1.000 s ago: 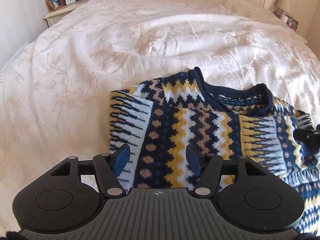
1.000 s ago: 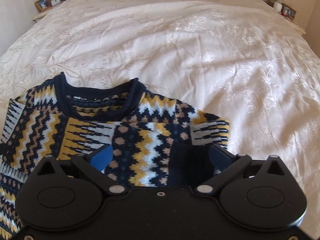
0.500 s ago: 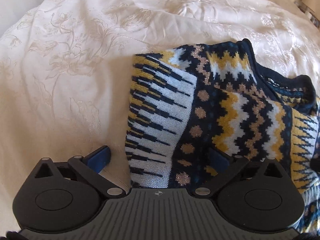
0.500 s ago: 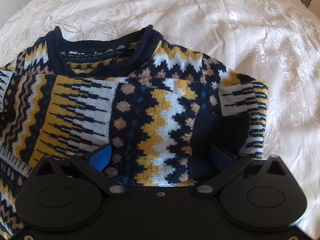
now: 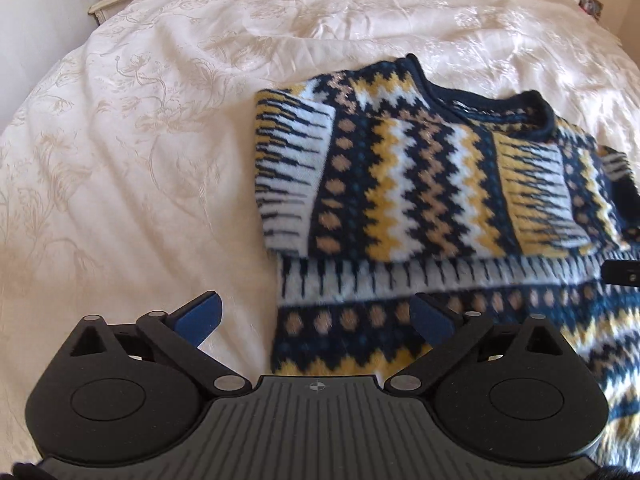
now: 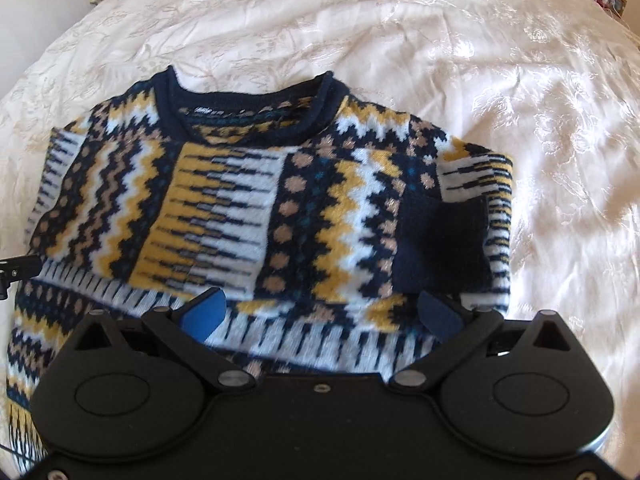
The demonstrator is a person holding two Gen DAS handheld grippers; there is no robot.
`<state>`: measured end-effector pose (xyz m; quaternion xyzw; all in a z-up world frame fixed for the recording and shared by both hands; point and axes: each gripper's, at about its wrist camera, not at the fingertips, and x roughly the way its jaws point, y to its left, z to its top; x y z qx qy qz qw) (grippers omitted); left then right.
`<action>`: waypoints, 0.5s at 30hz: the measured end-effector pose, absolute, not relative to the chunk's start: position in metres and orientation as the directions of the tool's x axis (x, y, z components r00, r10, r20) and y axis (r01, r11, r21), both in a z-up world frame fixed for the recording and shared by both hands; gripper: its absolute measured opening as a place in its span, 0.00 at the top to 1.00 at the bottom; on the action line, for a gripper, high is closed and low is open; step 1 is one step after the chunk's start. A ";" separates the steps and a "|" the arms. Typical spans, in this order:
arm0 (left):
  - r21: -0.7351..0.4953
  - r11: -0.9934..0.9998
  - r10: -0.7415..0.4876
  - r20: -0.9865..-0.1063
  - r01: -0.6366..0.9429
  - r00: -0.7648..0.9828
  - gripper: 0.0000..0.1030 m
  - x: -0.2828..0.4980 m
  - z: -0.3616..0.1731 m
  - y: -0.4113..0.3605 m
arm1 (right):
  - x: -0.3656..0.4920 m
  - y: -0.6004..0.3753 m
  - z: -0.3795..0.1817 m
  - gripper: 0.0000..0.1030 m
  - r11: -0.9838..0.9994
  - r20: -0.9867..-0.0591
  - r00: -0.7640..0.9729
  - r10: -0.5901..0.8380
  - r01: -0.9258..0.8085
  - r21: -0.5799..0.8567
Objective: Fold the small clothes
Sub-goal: 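Move both tools down along the sweater body to the hem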
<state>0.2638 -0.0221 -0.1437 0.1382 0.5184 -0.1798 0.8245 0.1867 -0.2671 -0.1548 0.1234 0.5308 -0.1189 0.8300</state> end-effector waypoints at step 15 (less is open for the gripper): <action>0.028 0.880 -0.108 -0.961 0.473 0.256 0.00 0.178 -0.194 0.014 | 0.115 -0.199 -0.186 0.01 0.940 -0.960 0.260 -0.101 0.340 -0.007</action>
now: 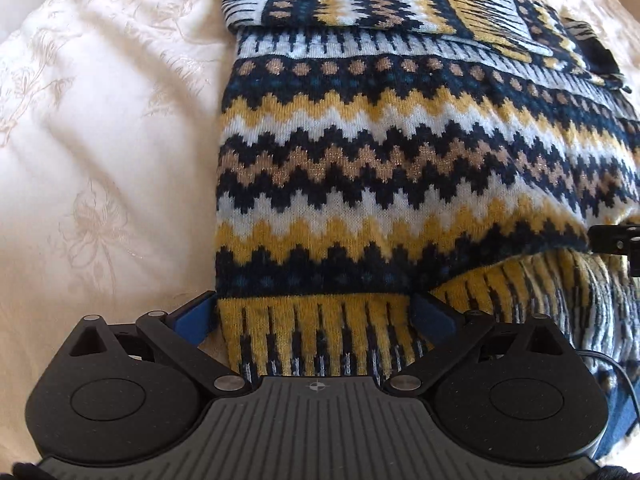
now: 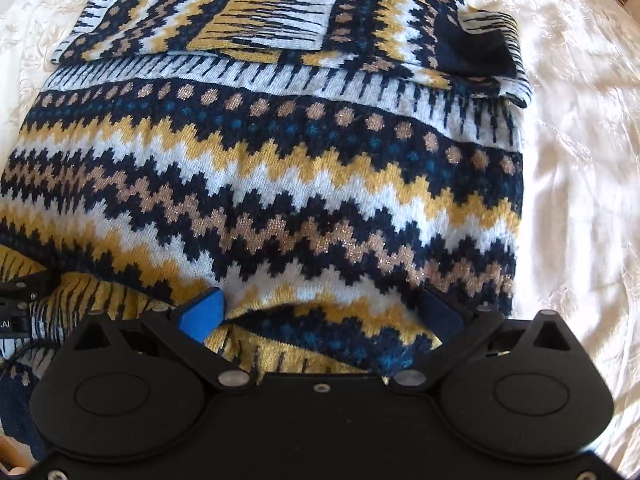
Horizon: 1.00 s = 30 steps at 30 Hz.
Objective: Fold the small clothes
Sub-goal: 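Move both tools down along the sweater body to the hem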
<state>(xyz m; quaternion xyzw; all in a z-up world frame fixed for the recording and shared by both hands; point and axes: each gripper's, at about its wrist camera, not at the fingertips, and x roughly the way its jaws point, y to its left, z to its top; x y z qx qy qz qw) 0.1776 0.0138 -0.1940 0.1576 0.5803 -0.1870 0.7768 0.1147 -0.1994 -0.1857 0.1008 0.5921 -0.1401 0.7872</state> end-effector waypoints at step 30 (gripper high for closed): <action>0.013 0.912 -0.123 -0.945 0.410 0.302 0.00 0.170 -0.191 0.026 | -0.016 -0.172 -0.182 0.01 0.905 -0.942 0.335 -0.025 0.408 0.121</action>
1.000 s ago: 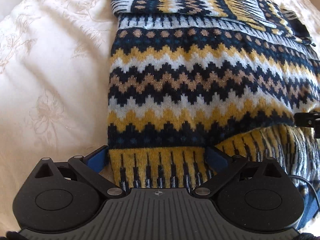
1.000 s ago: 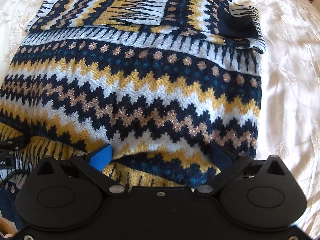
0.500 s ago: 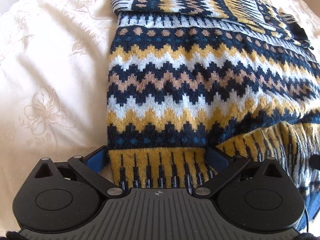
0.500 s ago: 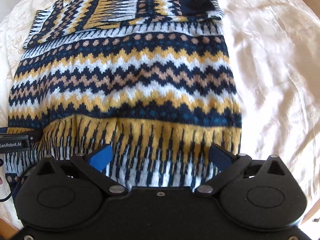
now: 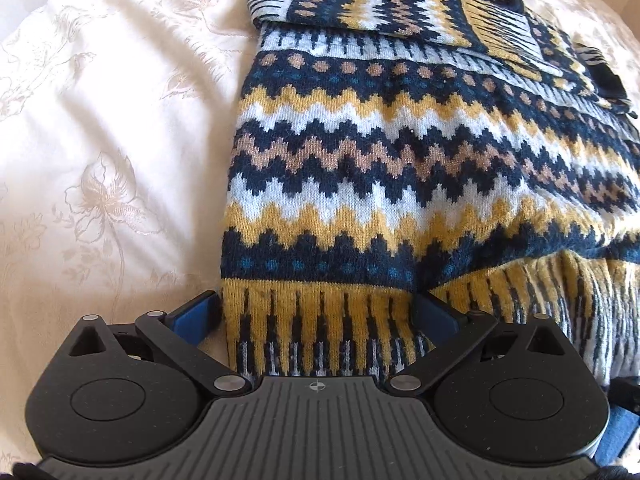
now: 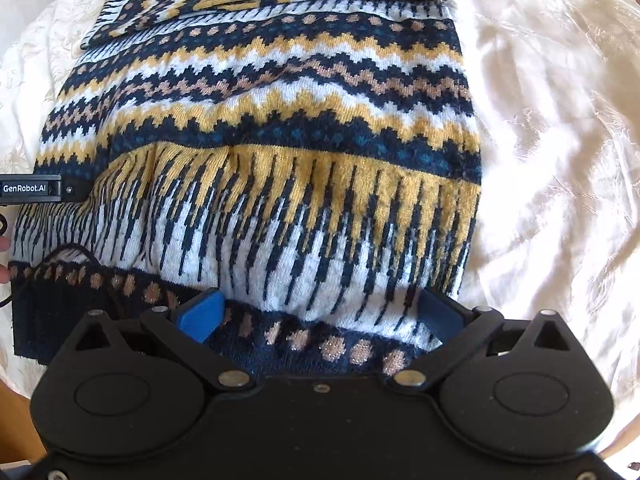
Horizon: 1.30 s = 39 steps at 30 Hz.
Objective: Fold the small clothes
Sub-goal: 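Move both tools down along the sweater body to the hem, then position both tools at the navy hem ribbing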
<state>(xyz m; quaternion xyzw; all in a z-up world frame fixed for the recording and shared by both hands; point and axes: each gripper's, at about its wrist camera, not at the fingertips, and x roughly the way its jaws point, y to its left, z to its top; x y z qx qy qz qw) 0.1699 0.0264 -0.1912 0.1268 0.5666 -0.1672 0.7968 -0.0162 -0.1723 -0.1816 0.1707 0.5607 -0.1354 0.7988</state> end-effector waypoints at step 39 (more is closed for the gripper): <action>-0.026 0.900 -0.216 -0.895 0.436 0.391 0.14 -0.026 -0.153 0.110 | -0.121 -0.201 -0.178 0.00 0.815 -0.828 0.537 0.161 0.402 0.418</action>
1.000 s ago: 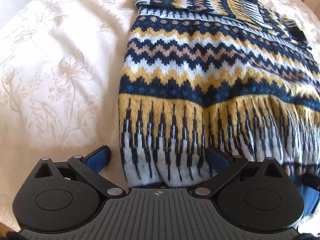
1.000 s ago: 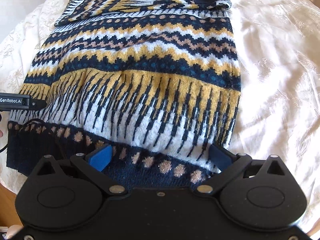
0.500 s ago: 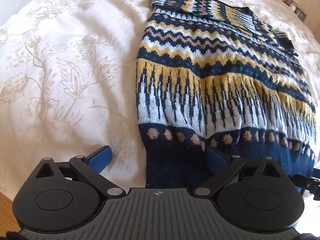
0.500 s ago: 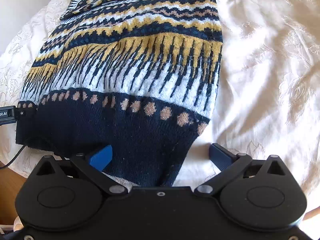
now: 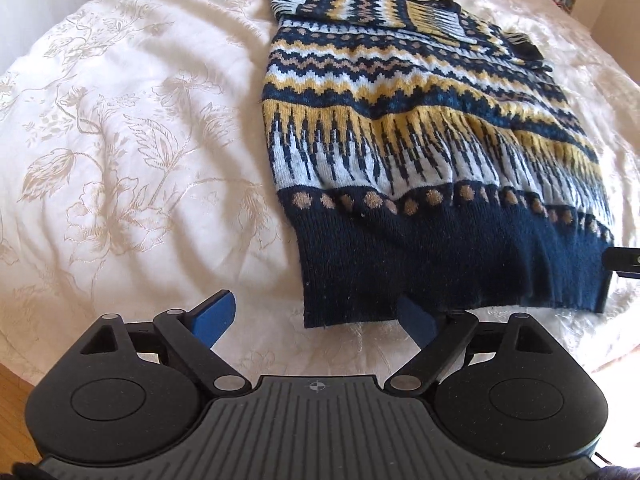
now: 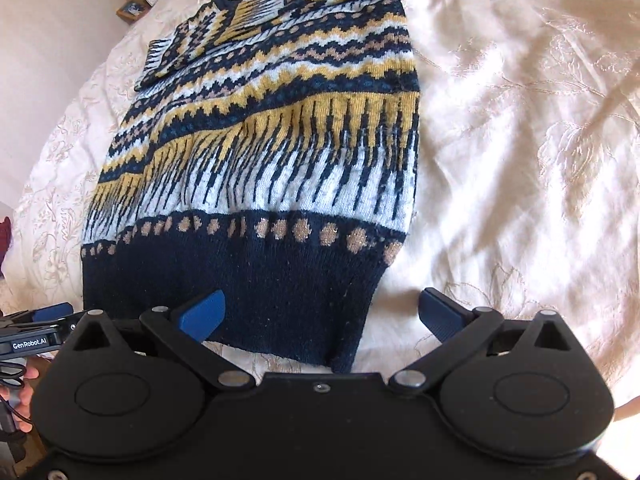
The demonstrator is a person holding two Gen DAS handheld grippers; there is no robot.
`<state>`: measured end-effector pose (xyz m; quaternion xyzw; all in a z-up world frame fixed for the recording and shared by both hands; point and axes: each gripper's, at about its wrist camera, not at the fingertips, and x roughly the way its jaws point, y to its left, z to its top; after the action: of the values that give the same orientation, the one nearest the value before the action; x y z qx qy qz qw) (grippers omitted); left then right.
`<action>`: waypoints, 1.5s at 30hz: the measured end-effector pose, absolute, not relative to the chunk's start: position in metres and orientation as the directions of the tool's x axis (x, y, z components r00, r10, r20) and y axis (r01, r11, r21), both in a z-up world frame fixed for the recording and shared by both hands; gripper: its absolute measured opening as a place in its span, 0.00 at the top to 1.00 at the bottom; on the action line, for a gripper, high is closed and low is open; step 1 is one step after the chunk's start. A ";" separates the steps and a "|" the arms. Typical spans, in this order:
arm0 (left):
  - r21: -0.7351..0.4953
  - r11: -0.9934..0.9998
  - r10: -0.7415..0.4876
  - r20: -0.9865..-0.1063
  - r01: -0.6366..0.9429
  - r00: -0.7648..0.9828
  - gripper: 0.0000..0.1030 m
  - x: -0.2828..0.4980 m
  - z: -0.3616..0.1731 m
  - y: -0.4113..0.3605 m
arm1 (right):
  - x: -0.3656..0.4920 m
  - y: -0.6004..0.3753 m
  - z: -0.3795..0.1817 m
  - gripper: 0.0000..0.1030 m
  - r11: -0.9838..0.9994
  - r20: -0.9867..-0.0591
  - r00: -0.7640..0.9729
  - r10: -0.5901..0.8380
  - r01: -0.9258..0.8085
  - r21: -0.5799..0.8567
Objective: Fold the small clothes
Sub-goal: 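Position both tools at the navy hem ribbing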
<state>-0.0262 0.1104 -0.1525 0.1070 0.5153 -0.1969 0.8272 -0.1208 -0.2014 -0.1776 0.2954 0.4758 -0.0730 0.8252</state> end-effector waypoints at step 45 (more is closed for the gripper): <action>-0.085 0.889 -0.236 -0.927 0.449 0.292 0.22 0.025 -0.181 0.082 | -0.096 -0.206 -0.198 0.10 0.761 -0.876 0.441 0.194 0.497 0.418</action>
<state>0.0247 0.0821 -0.1806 0.0961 0.5549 -0.2147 0.7980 -0.0958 -0.2063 -0.1984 0.3321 0.5198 -0.0970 0.7811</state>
